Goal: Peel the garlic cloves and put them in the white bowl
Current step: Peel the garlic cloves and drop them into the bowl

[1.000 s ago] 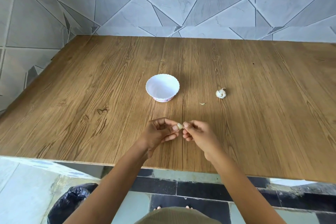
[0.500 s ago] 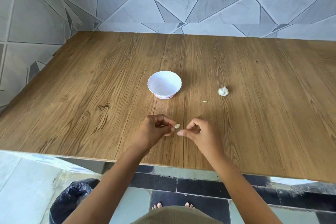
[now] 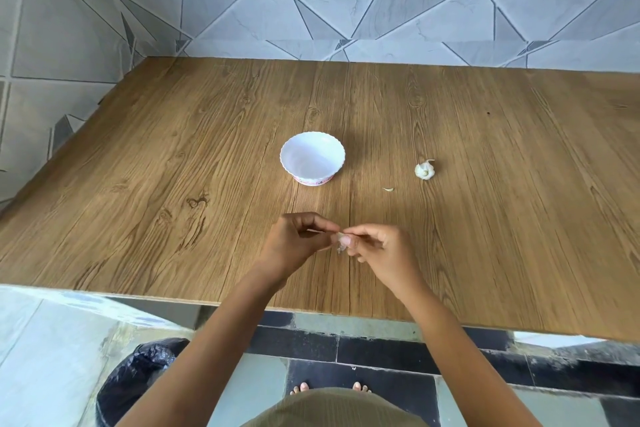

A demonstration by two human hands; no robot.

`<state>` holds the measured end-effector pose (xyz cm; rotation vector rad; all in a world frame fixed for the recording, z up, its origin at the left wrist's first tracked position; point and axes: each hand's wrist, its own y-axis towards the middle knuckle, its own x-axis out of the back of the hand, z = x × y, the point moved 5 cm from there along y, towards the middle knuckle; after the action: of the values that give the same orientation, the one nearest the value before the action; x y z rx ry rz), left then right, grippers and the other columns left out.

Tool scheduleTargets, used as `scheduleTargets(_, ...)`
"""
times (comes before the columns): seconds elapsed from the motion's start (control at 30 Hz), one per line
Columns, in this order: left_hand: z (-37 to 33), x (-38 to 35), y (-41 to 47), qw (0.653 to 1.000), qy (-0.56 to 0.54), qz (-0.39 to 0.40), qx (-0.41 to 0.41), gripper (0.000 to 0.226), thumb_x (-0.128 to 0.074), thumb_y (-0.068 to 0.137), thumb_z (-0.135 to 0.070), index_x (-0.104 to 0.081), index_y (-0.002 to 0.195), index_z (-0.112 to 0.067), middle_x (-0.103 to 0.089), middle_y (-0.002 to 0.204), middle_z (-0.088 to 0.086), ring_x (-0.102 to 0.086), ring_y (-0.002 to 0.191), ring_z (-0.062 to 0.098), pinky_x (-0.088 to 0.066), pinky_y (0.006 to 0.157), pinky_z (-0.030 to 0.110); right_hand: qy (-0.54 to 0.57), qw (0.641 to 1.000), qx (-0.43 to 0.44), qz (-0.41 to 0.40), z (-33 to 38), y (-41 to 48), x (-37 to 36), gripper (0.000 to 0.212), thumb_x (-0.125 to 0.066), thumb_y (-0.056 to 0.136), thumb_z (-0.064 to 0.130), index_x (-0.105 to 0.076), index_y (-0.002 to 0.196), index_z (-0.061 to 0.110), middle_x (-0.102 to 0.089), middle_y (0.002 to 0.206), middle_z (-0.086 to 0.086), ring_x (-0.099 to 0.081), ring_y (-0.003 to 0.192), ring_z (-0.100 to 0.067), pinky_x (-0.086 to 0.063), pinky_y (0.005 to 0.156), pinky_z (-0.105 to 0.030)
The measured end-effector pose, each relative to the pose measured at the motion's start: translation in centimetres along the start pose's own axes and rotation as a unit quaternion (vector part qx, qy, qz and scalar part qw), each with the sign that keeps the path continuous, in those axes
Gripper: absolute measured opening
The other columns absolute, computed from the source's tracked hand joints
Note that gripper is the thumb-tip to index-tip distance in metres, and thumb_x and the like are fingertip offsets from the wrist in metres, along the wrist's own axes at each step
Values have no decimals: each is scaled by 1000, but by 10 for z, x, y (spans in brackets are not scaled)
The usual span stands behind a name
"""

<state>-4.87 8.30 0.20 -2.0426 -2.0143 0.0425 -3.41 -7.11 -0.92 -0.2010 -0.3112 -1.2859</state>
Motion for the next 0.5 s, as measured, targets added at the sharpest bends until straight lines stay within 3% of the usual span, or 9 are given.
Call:
scheduleTargets(0.13,2,-4,-4,995,-90,-12,31,9,-67,82,3,-69,88,-5,-69,77,5,-66,67,4,-49,62,12,73,996,-53,-7,-3,-3,-3,12,-67,84,7,-71,95,5,-73,79,-3,-69,68,-8,-52,59,-16)
scheduleTargets(0.3,4,-6,-6,996,-75,-52,6,10,-66,81,6,-67,87,-3,-68,78,10,-66,69,10,-53,64,17,194,967,-165,-19,-5,-10,-10,6,-68,83,6,-72,87,8,-73,76,-5,-68,66,-10,-53,60,-17)
scheduleTargets(0.5,4,-6,-7,996,-71,-49,-14,12,-67,80,7,-66,85,-5,-68,78,8,-66,71,8,-53,66,18,192,959,-208,6,-2,-8,-7,5,-66,85,5,-71,84,7,-72,70,-4,-67,61,-8,-52,57,-16)
